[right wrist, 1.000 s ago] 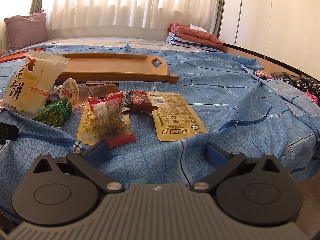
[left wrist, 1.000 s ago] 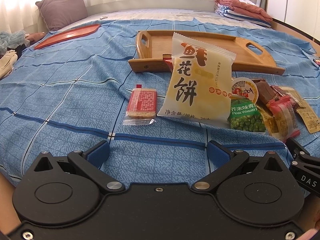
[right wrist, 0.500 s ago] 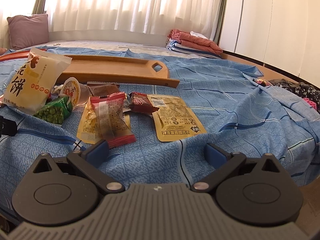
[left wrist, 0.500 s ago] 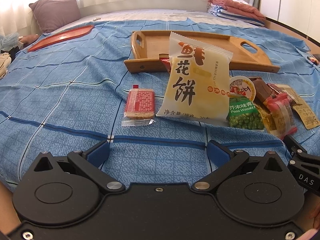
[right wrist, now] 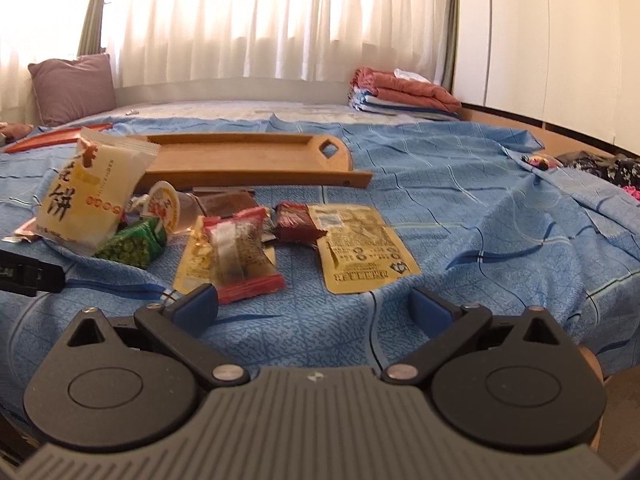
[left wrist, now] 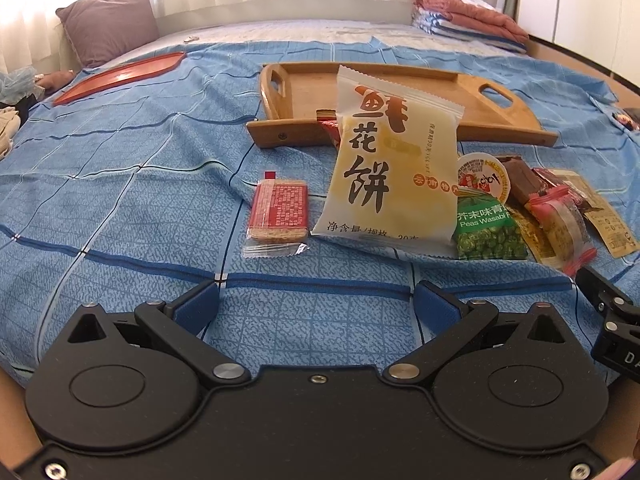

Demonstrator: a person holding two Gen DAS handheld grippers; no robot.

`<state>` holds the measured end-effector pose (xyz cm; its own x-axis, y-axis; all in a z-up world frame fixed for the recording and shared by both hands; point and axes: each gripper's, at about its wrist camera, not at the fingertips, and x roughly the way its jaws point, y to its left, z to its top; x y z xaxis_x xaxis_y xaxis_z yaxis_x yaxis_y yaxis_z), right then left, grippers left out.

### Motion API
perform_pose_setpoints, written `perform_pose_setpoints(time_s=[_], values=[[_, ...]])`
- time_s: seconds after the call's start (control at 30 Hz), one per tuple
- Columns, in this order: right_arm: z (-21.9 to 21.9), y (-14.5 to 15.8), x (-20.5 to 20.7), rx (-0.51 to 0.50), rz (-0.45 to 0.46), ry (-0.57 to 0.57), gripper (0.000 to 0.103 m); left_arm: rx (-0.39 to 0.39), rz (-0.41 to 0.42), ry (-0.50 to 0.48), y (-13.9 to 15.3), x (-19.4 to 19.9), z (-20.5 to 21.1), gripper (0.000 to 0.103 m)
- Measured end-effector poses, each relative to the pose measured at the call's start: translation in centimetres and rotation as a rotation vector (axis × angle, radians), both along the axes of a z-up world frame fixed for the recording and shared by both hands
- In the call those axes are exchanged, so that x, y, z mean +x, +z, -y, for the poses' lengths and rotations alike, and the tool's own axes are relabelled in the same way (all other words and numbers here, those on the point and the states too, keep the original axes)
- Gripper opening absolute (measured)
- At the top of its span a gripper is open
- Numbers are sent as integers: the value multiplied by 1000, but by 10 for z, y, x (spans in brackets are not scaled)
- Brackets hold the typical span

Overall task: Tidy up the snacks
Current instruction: 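Grasp the white pastry bag with the left gripper while the right grasps the red-wrapped candy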

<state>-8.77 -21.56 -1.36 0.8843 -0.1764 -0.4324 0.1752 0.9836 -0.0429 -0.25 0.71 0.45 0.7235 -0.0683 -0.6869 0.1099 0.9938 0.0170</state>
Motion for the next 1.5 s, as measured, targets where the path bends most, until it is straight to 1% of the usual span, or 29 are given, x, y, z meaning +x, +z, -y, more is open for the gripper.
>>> perform_pose_setpoints(time_s=[0.03,0.1,0.13,0.2,0.37,0.4,0.47,0.57,0.7,0.8,0.87,0.9,1.03,1.23,1.5], values=[[-2,2,-2,-8,13,11,103,-3,-6,0,2,0,-1,103],[-7,7,-4,-28,34,37,102,-35,5,5,8,-1,-3,103],[-9,9,-5,-39,45,47,99,-57,24,5,12,-3,-5,103],[-11,13,-3,-52,59,56,98,-82,70,5,20,-7,-6,103],[-12,17,6,-42,68,77,92,-84,209,-10,40,-10,0,103],[-13,18,7,-43,70,83,92,-85,231,-15,43,-9,1,103],[-15,18,9,-44,73,100,90,-78,248,-25,46,-5,6,103],[-20,17,13,-51,67,115,88,-74,250,-44,47,0,16,103],[-24,14,19,-69,66,104,88,-86,248,-71,44,8,26,102],[-25,11,23,-78,58,103,87,-50,239,-66,38,16,33,98],[-26,9,25,-70,52,104,86,-27,228,-61,33,22,37,97],[-26,8,25,-67,50,103,85,-24,225,-59,31,25,39,96],[-27,2,30,-56,33,103,78,-25,214,-59,22,29,45,96],[-29,-1,33,-55,45,101,77,-19,190,-59,13,37,53,93],[-29,-5,36,-42,60,86,76,-30,167,-50,7,45,53,78]])
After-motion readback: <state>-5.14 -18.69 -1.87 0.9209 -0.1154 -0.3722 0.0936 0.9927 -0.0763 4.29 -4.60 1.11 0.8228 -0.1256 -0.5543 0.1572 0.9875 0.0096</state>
